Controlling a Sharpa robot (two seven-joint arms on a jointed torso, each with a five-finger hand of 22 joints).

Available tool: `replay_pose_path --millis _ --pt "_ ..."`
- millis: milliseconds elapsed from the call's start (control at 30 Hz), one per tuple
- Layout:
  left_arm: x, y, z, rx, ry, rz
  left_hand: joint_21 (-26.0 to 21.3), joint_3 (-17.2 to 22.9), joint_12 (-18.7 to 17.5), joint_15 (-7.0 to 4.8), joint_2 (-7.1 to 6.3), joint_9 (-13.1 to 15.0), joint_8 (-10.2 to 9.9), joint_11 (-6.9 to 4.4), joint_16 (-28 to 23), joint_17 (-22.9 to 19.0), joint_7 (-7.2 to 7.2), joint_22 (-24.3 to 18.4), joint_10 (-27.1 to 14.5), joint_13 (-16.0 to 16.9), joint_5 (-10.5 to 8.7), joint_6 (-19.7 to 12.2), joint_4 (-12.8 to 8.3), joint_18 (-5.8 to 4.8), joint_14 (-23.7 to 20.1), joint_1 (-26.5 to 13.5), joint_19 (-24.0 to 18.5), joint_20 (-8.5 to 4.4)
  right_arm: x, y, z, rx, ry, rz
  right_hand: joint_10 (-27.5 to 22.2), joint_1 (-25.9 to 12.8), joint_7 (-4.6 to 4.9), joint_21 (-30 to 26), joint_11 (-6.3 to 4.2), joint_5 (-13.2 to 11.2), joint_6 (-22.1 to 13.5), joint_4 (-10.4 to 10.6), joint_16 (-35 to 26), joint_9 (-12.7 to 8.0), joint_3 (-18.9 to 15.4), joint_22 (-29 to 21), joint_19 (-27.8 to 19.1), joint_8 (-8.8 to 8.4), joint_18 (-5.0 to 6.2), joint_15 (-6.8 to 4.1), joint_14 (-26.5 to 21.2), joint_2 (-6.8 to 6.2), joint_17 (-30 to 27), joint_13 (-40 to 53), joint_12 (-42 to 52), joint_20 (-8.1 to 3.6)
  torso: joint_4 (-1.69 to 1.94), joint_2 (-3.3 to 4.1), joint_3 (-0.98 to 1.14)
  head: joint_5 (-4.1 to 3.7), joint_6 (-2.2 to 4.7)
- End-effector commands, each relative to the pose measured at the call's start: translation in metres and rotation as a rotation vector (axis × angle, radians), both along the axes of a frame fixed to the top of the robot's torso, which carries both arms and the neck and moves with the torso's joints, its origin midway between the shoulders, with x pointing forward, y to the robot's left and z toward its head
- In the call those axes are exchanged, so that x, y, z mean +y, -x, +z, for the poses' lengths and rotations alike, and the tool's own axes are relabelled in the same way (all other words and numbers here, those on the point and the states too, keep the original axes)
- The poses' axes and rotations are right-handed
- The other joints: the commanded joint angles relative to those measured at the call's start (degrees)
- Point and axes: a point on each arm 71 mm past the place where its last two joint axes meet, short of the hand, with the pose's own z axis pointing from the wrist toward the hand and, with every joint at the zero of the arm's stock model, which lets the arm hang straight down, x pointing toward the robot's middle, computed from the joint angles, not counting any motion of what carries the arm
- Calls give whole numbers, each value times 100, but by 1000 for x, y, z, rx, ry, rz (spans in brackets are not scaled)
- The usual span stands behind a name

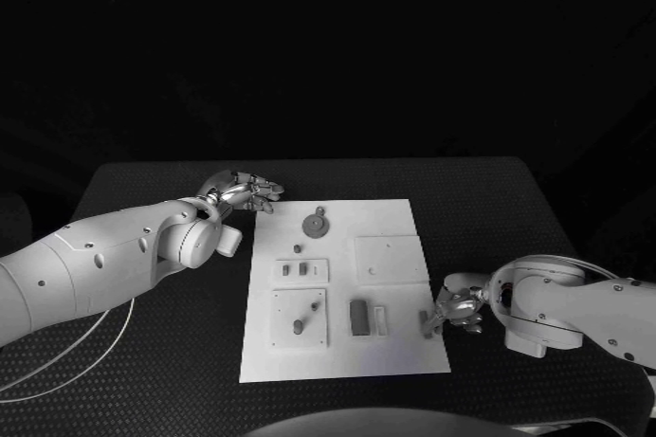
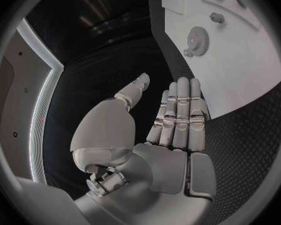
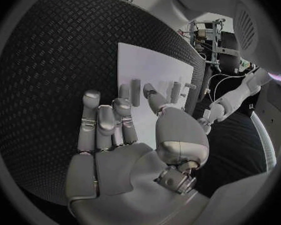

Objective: Assemble the parts on the task board

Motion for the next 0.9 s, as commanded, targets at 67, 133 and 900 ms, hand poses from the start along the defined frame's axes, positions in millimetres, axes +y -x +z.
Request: replay_pose_path --millis 67,133,900 --pt "-3 0 1 -9 5 -22 29 -9 -20 -8 -6 4 25 -26 -40 11 -2 11 -10 8 6 39 33 -8 50 -49 19 -10 3 1 -4 -30 22 19 47 -22 7 1 -15 -22 21 12 -7 -7 -35 82 17 -38 88 -5 35 -11 12 8 -5 2 1 5 -3 -3 -31" --pt "-3 1 1 -8 6 -25 29 -10 -20 -8 -6 4 25 -26 -40 12 -2 12 -10 8 6 38 34 -8 50 -50 19 -10 5 0 -5 -33 25 25 51 -40 5 -1 -16 -22 25 16 -7 -7 -41 80 21 -38 88 -5 45 -13 22 8 -4 1 -2 3 -4 -2 -31" --pt "-1 2 1 2 5 -26 32 -18 -31 -10 -2 0 17 -20 -44 24 2 26 -28 14 6 26 35 -8 52 -56 16 -13 35 0 -18 -146 161 234 51 295 10 -15 -12 -22 -6 -24 -28 -19 76 87 21 -70 88 -10 28 18 -31 8 -18 -31 -3 1 0 34 -70"
